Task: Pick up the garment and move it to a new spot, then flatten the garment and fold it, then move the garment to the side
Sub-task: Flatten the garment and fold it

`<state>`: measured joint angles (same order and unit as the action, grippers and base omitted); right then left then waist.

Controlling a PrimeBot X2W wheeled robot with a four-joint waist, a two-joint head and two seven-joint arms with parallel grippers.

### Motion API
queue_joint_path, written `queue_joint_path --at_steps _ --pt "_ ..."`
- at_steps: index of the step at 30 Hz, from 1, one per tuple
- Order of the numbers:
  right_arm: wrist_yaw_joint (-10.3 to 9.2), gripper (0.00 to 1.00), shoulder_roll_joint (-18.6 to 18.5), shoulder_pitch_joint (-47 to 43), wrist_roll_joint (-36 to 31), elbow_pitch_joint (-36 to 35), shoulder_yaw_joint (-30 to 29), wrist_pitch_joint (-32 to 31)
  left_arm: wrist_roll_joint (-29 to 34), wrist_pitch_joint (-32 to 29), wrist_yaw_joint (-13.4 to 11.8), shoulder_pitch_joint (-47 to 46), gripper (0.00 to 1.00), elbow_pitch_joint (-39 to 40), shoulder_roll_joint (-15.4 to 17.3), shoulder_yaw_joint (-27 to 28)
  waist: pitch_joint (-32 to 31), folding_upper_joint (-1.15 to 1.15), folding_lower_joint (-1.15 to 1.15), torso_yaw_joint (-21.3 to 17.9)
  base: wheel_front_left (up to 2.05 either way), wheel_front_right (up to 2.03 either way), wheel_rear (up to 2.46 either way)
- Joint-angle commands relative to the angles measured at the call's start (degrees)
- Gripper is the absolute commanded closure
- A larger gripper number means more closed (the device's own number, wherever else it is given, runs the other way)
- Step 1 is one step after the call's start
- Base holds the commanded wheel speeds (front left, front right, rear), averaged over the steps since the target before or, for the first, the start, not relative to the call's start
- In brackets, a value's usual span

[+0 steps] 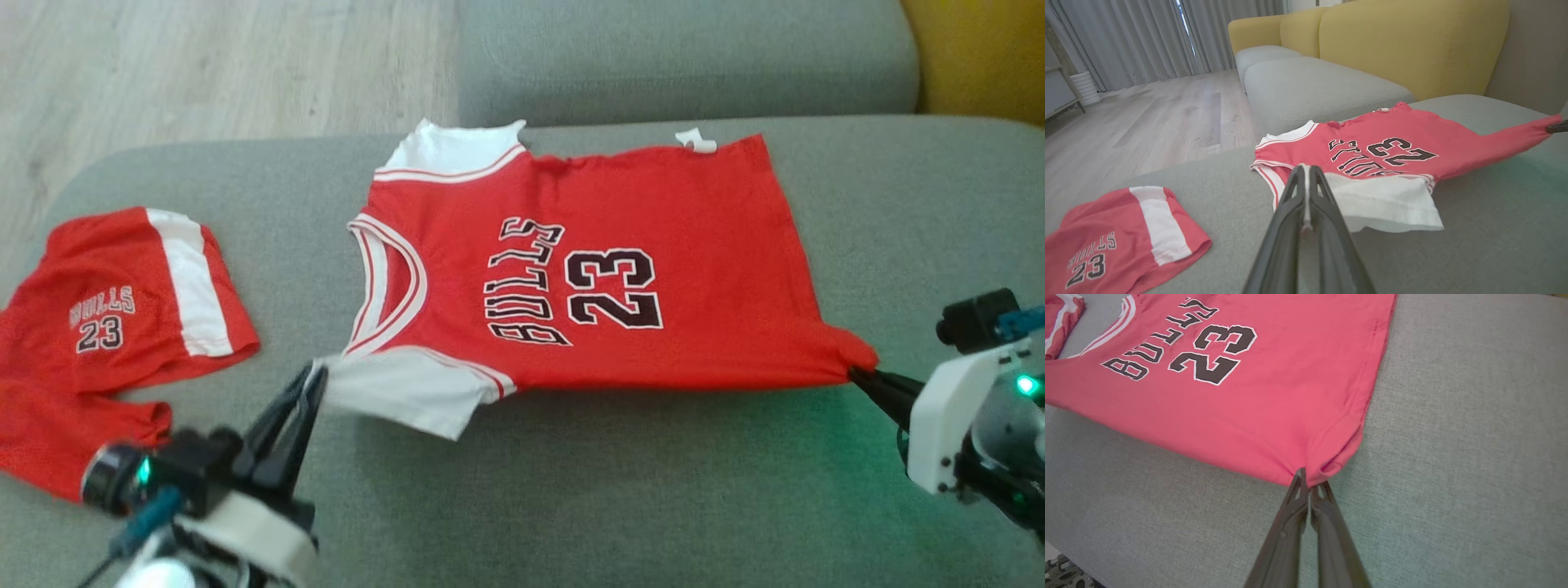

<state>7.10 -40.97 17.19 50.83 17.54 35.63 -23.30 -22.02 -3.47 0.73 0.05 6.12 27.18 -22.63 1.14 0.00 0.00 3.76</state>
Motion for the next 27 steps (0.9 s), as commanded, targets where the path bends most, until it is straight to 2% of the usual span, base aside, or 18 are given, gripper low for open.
queue_joint_path --at_steps 1,14,27 --pt "0.39 1.00 -0.9 2.3 -1.0 -1.6 -1.4 -0.5 0.7 -0.1 0.6 -5.1 1.00 1.0 1.9 2.1 1.2 0.00 0.00 -0.3 0.00 0.00 0.00" --pt "0.39 1.00 4.6 8.6 -5.4 0.3 -6.1 -4.9 2.6 -1.6 4.6 -21.6 1.00 -8.5 1.4 -0.9 6.6 0.00 0.00 -1.5 0.00 0.00 0.00" --pt "0.39 1.00 8.1 15.2 -8.2 5.4 -5.5 -6.7 4.5 -0.9 6.3 -33.7 1.00 -21.3 1.3 -6.1 10.3 0.00 0.00 -2.1 0.00 0.00 0.00"
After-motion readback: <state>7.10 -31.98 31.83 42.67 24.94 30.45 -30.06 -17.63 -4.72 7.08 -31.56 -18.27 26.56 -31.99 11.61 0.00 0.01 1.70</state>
